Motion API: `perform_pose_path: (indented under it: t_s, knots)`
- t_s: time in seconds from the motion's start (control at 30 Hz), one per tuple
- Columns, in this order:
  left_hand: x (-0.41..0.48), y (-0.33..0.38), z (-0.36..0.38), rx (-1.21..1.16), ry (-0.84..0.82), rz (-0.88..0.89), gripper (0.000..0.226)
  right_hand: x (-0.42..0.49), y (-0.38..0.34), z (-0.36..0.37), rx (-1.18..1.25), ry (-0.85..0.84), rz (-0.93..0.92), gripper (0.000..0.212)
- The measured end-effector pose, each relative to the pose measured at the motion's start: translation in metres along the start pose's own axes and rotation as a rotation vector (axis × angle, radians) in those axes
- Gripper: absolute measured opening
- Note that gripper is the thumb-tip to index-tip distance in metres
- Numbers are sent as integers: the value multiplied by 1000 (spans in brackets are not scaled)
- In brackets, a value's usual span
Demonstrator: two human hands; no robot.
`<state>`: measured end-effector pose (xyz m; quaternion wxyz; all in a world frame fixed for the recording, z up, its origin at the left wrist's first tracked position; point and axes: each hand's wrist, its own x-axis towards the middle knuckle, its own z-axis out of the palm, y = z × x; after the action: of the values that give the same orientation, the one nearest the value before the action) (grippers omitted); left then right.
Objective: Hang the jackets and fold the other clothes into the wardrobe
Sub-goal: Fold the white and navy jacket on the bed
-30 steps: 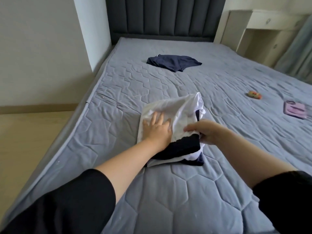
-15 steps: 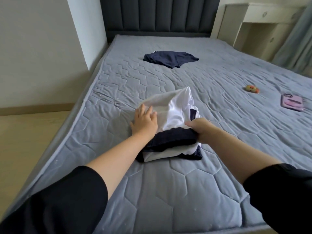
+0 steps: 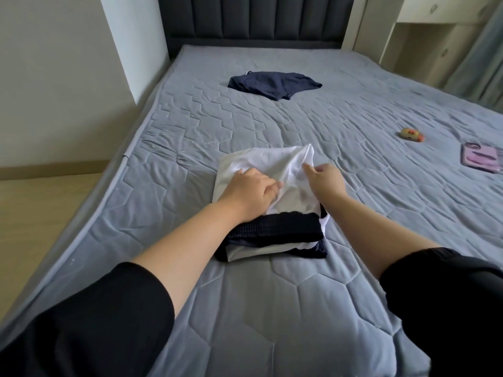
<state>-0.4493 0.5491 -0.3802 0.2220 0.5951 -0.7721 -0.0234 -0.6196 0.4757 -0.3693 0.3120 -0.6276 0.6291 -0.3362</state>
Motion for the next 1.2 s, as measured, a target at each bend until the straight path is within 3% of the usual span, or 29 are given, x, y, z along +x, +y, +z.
perform_pose_path:
  t_s: [0.1,0.17,0.27,0.37,0.53,0.63,0.7,0.8,0.97,1.2]
  knots:
    - [8,5,0,-121,75,-82,44,6,-7,6,129,-76,116,42]
    - [14,5,3,20,159,-84,37,11,-8,3,328,-140,203,30]
    - [15,0,15,289,-87,-136,53,16,3,-7,573,-180,398,36]
    - [12,-1,26,326,-272,-133,60,14,21,-9,361,-75,424,31]
    - [10,1,21,334,-265,-168,62,10,19,-6,96,18,201,40]
    - [8,4,21,327,-256,-189,61,7,14,-20,-30,155,14,43]
    - [8,5,21,308,-240,-203,60,2,9,-27,-81,70,-8,51]
    - [8,7,22,304,-225,-207,59,-9,1,-27,-241,-205,22,57]
    - [8,8,23,314,-227,-210,58,-22,-5,-18,-371,-312,17,39]
    - [7,4,25,308,-187,-199,57,-25,-4,-29,-112,-478,118,29]
